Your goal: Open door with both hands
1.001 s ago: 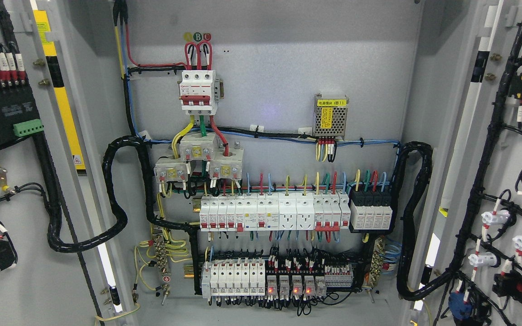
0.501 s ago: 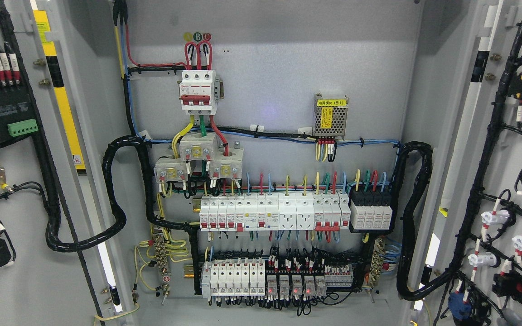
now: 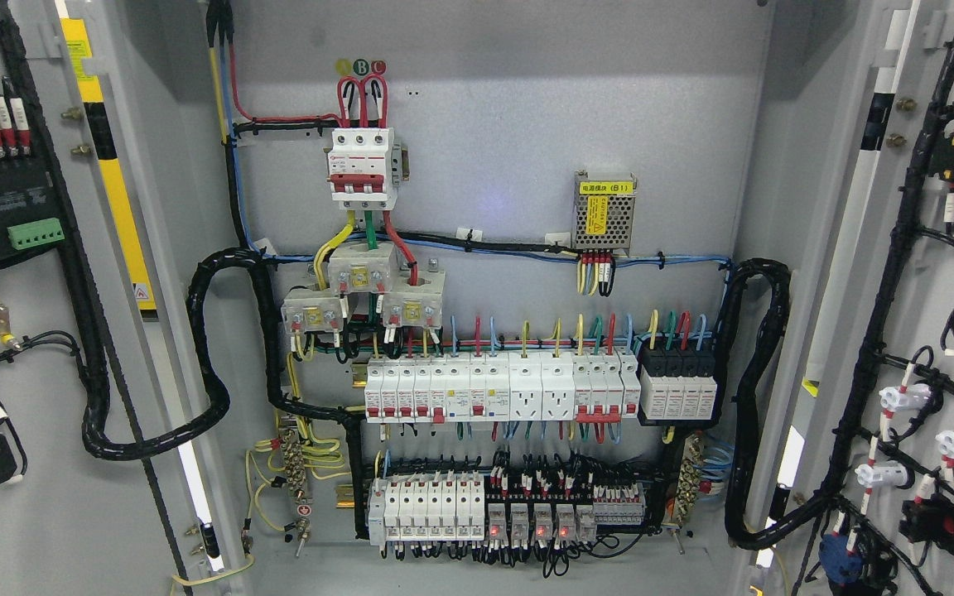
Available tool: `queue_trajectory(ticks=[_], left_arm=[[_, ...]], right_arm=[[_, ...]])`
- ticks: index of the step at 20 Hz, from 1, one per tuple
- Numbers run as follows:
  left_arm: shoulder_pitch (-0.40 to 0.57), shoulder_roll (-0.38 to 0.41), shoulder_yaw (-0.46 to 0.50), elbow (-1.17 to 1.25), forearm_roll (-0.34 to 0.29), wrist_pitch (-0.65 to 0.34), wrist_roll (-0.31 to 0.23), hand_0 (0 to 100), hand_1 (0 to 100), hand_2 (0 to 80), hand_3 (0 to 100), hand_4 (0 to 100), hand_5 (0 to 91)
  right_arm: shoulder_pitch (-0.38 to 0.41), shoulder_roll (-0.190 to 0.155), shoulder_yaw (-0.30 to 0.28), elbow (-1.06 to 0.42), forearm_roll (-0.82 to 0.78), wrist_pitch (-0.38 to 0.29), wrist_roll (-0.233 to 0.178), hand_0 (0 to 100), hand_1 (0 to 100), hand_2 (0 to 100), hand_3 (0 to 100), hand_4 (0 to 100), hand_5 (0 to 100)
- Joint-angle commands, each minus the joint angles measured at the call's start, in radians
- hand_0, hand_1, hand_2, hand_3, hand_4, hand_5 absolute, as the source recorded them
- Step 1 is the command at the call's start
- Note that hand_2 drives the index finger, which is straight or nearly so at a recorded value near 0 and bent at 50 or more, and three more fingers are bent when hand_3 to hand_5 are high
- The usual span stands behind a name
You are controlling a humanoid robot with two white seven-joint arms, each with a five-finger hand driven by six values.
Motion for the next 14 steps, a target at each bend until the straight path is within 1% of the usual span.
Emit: queue_trajectory(ticks=[1,2,4,7,11,13,14], left_arm=[[0.003,0.007,-0.001,0.002,0.000,0.000,-0.001,12,56,0.0,0,0,0.0],[0.007,0.006,-0.001,-0.018,0.000,0.000,-0.004,12,56,0.0,0,0,0.0],[0.024,-0.005,-0.003,-0.099,0.000,-0.002,-0.027,12,56,0.0,0,0,0.0],[0.044,-0.029,-0.010,-0.213,-0.006,-0.002,-0.027,12,56,0.0,0,0,0.0],[0.046,-0.033,-0.044,-0.273,-0.017,-0.002,-0.024,12,56,0.0,0,0,0.0],[0.049,-0.040,-0.113,-0.307,-0.047,-0.003,-0.022,12,56,0.0,0,0,0.0],[0.053,-0.054,-0.168,-0.316,-0.084,-0.003,-0.022,12,56,0.0,0,0,0.0]], right_arm=[[0.001,-0.019,0.119,0.147,0.006,-0.001,0.008,0,50,4,0,0,0],[0.001,-0.019,0.127,0.173,0.006,-0.001,0.009,0,50,4,0,0,0],[0.000,-0.019,0.133,0.227,0.006,-0.001,0.009,0,50,4,0,0,0],[0.000,-0.017,0.150,0.296,0.006,-0.001,0.009,0,50,4,0,0,0],[0.000,-0.017,0.150,0.368,0.006,-0.001,0.009,0,50,4,0,0,0],[0.000,-0.016,0.161,0.431,0.008,-0.001,0.009,0,50,4,0,0,0],[-0.002,-0.014,0.164,0.463,0.008,-0.001,0.009,0,50,4,0,0,0]])
